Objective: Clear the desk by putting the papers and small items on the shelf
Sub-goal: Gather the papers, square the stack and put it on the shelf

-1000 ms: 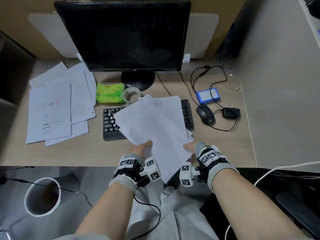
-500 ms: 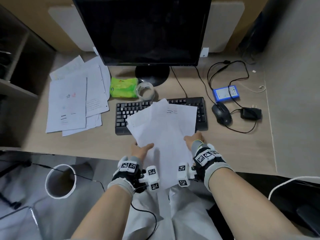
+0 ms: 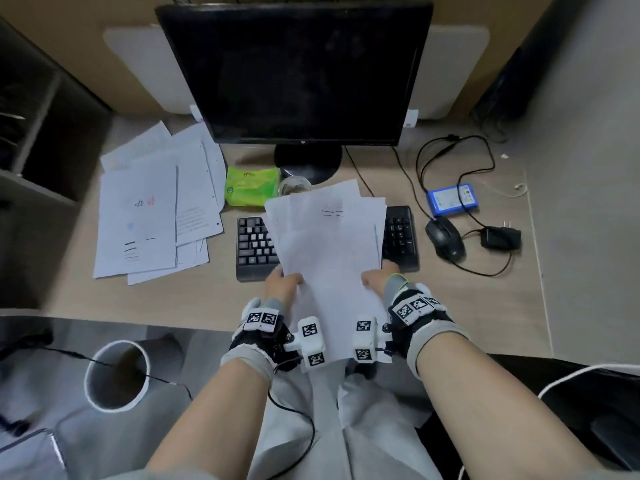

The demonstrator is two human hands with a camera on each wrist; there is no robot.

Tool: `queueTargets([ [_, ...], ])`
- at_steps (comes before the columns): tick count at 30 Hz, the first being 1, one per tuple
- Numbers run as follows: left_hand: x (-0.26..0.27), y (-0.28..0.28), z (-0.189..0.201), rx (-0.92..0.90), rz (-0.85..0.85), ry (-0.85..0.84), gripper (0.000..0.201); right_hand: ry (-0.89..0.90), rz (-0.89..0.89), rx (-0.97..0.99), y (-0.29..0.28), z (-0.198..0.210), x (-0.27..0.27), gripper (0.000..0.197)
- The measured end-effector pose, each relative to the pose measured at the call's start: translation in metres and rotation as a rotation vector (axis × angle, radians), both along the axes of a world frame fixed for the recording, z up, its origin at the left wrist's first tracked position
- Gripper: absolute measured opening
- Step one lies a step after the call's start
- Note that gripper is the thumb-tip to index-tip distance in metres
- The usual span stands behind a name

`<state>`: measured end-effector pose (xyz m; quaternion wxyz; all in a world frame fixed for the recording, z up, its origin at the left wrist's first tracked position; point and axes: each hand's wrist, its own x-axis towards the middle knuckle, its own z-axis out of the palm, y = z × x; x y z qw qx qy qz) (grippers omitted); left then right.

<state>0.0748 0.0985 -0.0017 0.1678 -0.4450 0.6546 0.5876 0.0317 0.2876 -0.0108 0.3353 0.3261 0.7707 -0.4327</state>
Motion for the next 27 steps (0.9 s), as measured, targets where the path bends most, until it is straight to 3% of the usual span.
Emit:
queueTargets([
  [4, -0.031, 0.005, 0.046, -0.106, 0.087, 0.232, 0.021, 0.279, -0.227, -0.093, -0.006, 0.053, -0.02, 0.031],
  [10, -0.049, 0.018, 0.102, -0.134, 0.234, 0.473, 0.012, 0.553, -0.406, -0.369, -0.006, 0.125, -0.031, 0.028],
  [14, -0.048, 0.02, 0.119, -0.19, 0.237, 0.589, 0.025, 0.585, -0.425, -0.289, -0.001, 0.132, -0.027, 0.031],
  [17, -0.043, 0.02, 0.112, -0.303, 0.151, 0.479, 0.012, 0.55, -0.273, -0.183, -0.004, 0.122, -0.018, 0.034],
  [21, -0.033, 0.011, 0.087, -0.244, 0.03, 0.492, 0.026, 0.477, -0.056, -0.13, -0.015, 0.106, -0.02, 0.048],
  [24, -0.038, -0.002, 0.077, -0.39, -0.058, 0.436, 0.027, 0.459, 0.024, -0.048, -0.021, 0.098, -0.026, 0.037],
  [27, -0.057, -0.019, 0.071, -0.388, -0.067, 0.408, 0.025, 0.346, -0.102, 0.056, -0.035, 0.094, -0.031, 0.025],
])
